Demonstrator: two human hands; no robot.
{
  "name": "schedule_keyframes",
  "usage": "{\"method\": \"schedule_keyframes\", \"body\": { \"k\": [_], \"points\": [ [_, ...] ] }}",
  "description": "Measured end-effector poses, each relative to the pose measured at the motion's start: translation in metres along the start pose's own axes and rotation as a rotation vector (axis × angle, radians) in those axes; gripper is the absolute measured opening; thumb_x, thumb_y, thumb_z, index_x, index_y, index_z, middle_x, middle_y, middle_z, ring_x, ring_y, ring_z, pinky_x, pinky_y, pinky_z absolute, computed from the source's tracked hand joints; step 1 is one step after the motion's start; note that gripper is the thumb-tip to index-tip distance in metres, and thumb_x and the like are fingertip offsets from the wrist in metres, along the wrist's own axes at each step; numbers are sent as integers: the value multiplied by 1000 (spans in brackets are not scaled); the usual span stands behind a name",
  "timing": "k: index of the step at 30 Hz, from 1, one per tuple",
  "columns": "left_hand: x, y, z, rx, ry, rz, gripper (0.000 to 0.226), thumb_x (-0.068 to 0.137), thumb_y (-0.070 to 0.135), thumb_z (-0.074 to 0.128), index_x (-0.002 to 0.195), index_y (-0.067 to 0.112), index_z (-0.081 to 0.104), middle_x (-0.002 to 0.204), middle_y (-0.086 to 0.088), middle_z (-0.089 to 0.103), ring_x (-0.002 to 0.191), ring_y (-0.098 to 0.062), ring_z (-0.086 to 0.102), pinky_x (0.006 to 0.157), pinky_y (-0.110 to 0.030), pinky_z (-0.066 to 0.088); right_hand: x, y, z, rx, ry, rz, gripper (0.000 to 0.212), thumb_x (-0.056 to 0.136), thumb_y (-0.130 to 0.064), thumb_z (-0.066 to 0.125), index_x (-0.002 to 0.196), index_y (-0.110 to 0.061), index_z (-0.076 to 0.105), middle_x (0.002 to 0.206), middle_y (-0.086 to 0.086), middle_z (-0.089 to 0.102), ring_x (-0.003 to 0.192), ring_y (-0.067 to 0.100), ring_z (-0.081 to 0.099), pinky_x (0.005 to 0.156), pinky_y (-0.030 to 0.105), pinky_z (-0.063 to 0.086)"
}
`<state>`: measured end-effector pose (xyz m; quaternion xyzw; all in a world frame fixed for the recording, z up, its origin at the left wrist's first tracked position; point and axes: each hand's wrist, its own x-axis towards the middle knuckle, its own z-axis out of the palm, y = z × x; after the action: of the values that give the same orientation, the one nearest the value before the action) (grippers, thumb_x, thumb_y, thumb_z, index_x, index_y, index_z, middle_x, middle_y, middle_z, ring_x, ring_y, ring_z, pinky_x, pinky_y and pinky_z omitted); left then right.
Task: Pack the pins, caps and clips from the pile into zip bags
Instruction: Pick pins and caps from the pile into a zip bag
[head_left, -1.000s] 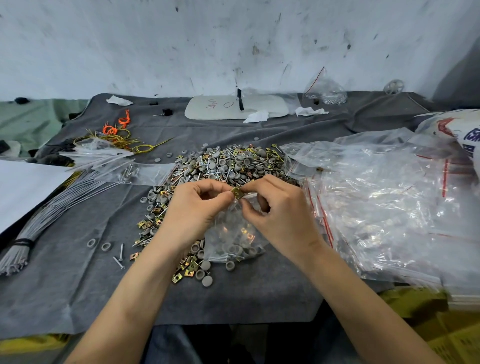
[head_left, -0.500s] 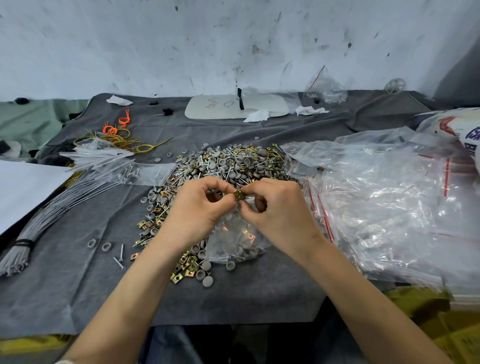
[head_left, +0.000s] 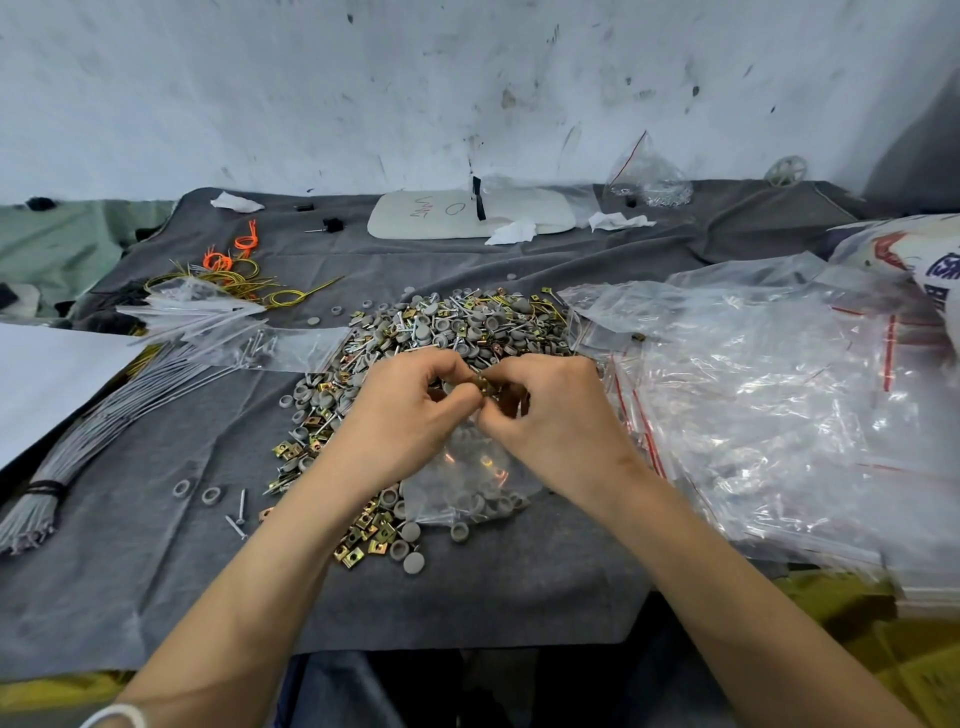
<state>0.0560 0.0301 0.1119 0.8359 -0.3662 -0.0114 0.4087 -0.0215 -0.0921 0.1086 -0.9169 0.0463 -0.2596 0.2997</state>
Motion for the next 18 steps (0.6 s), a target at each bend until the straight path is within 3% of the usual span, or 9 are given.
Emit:
{"method": "schedule_keyframes", "body": {
  "k": [4,12,18],
  "points": [
    [2,3,1,19,46,-21,32,82,11,61,57,28,52,49,26,53,52,8,49,53,-9,33,2,-2,1,-20,-18,-4,22,83,-18,67,103,-11,72,94,3,71,85,15,63,83,29,49],
    [5,4,3,-16,53,-69,32,81,10,59,53,23,50,44,13,48,49,0,45,50,-15,32,3,-4,2,-107,-41,-47,29,82,-17,65,110,-7,68,100,8,67,92,24,61,86,35,46],
    [7,9,4,18,-17,-125,26,86,12,54,62,4,58,50,2,45,46,-7,38,47,-20,30,2,-4,4,-131,-43,-87,31,78,-15,69,107,-3,65,101,11,67,93,28,61,86,43,47]
  ]
}}
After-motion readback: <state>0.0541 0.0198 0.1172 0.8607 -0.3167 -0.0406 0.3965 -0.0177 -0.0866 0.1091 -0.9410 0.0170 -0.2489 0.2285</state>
